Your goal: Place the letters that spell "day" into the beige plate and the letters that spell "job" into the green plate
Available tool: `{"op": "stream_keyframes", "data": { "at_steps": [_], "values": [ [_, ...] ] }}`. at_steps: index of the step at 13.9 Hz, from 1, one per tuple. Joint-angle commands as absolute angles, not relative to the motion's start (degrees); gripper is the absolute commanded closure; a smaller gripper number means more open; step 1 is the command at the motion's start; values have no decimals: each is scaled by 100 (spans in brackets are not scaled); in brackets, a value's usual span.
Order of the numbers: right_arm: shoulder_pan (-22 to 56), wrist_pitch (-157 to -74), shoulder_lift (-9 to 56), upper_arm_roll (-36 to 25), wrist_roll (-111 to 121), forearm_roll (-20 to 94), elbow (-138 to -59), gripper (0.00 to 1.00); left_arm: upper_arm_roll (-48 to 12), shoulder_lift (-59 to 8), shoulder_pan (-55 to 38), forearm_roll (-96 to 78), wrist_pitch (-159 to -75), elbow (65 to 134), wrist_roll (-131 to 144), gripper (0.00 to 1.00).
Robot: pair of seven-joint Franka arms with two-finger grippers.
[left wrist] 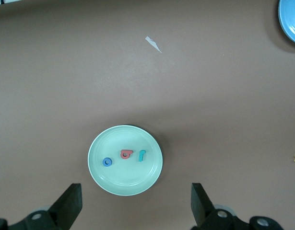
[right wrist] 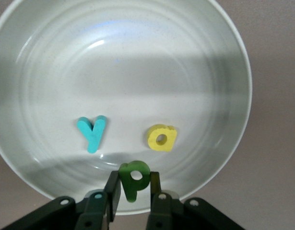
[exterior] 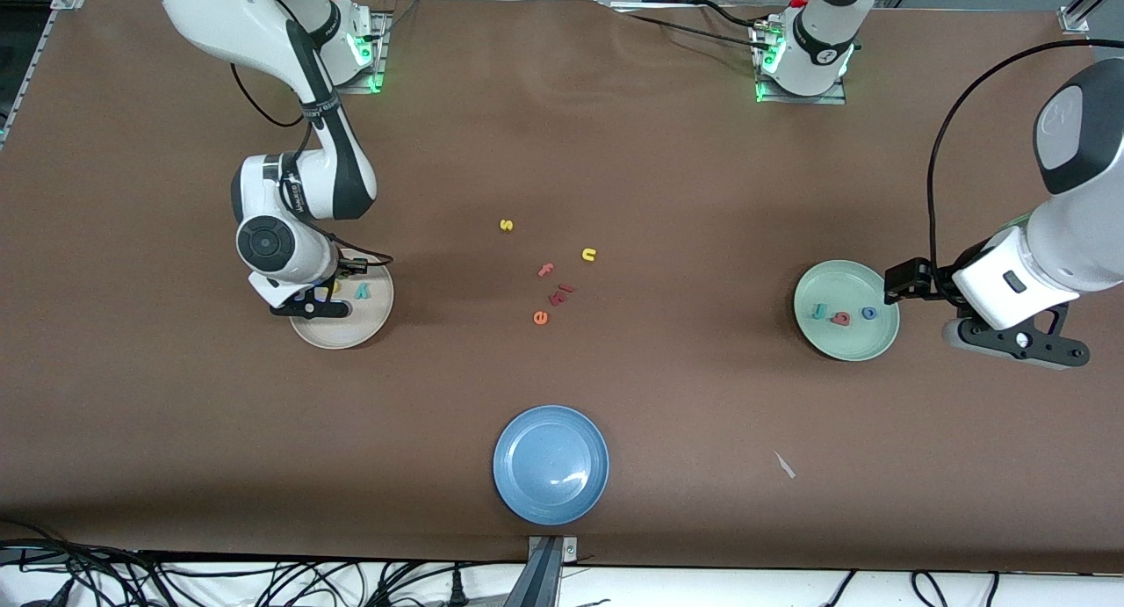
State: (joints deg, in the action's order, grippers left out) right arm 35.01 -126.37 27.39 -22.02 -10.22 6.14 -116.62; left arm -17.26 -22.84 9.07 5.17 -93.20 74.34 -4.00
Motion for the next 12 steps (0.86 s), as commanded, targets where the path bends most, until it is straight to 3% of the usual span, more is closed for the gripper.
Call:
{"op": "stream_keyframes", "data": {
  "at_steps": [1,5,12],
  "values": [
    [3524,-12622,2637,-2224,-888,721,-11638,0,-1793,-2101,1011,492,-9431,7655,-554,0],
    [3533,-12438,2418,-2224,-923,729,-11225,0,-1784,-2153,993,492,-9431,7611,-510,0],
    [3507,-10084,2286,-2408,-914,694,-8976,0,-1793,-2206,967,475,-9431,7585,-492,0]
  ]
}}
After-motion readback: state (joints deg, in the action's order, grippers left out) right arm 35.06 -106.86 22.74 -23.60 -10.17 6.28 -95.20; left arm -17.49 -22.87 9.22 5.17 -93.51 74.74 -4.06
